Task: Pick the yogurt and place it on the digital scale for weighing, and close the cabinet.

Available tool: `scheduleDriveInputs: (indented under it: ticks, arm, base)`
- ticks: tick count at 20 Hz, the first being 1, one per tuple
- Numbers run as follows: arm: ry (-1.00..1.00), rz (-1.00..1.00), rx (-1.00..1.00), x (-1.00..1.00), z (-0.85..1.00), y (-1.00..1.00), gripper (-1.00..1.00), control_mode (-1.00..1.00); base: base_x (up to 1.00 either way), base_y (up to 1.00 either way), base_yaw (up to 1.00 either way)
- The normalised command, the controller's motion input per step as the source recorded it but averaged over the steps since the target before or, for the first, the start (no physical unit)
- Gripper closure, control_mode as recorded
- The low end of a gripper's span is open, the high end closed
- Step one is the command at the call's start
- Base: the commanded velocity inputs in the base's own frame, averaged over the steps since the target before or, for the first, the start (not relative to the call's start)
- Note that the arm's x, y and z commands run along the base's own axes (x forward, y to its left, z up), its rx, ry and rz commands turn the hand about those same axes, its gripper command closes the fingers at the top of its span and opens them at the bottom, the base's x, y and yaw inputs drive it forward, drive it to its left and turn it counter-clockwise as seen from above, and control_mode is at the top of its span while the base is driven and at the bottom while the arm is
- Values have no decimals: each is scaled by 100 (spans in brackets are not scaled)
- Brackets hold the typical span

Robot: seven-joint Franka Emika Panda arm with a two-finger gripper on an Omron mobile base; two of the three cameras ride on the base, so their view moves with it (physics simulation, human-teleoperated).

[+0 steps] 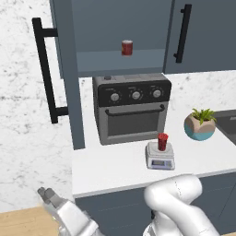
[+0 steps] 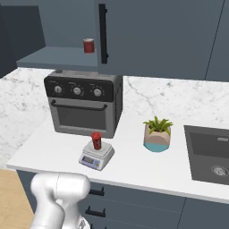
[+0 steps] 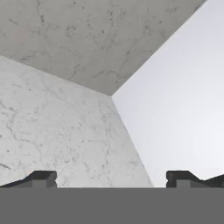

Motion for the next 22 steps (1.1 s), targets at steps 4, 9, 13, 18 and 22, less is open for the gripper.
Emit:
scheduleDriveInputs:
  ticks: [4, 9, 13, 18, 22]
  arm:
    - [-2, -43, 19, -5, 13, 82, -100, -100]
    - [10, -12, 3, 55, 18, 56, -100, -100]
    - [8, -21, 28, 1, 0, 57, -100, -100]
    - [9, -34, 49, -3, 0, 39, -100, -100]
    - [2, -43, 48, -6, -16, 73, -100, -100]
  base:
    - [0, 0, 0]
    - [0, 0, 0]
    - [0, 0, 0]
    - [0, 0, 0]
    - [0, 0, 0]
